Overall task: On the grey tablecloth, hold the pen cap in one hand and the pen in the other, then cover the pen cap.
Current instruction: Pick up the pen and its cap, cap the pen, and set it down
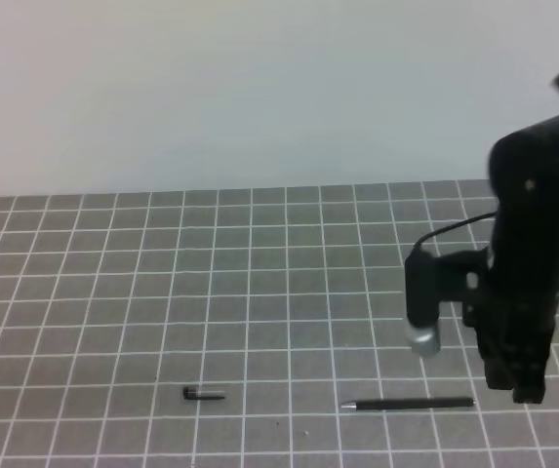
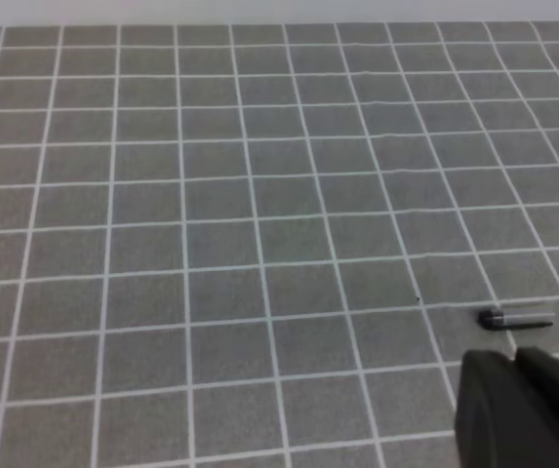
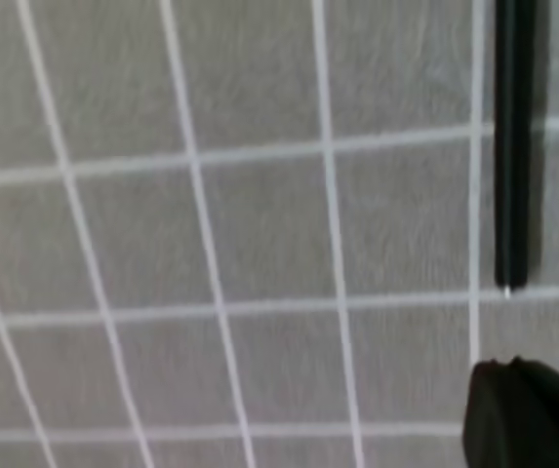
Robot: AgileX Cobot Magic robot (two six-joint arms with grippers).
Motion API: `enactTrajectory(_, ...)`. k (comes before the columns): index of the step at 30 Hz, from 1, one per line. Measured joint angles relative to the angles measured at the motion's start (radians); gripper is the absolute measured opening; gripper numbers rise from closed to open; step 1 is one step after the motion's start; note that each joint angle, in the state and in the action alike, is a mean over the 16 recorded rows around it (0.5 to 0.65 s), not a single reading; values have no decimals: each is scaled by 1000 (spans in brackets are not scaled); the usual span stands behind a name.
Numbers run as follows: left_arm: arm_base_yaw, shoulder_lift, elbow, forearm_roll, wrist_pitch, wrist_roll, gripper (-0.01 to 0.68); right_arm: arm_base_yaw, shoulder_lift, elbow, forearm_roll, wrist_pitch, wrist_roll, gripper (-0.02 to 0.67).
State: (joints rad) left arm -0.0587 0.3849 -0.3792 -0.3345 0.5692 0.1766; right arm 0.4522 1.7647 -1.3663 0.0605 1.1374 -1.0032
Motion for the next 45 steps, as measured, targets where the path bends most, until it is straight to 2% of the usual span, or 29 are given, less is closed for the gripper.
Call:
enactTrajectory(5, 0, 0, 1, -24, 3, 29, -3, 27, 76, -17, -63, -30, 31, 6)
enactTrajectory(9, 0, 0, 3, -40, 6, 49, -3, 34, 114, -20, -63, -61, 58, 39)
enactTrajectory(21, 0, 0, 9, -53, 2, 66, -3, 34, 146, -20, -15, -132, 65, 271)
enactTrajectory(25, 0, 0, 9, -55, -2, 67, -3, 38, 151, -20, -7, -152, 41, 324)
enactTrajectory(45, 0, 0, 9, -60, -14, 71, -3, 83, 227, -20, -72, -197, -24, 333)
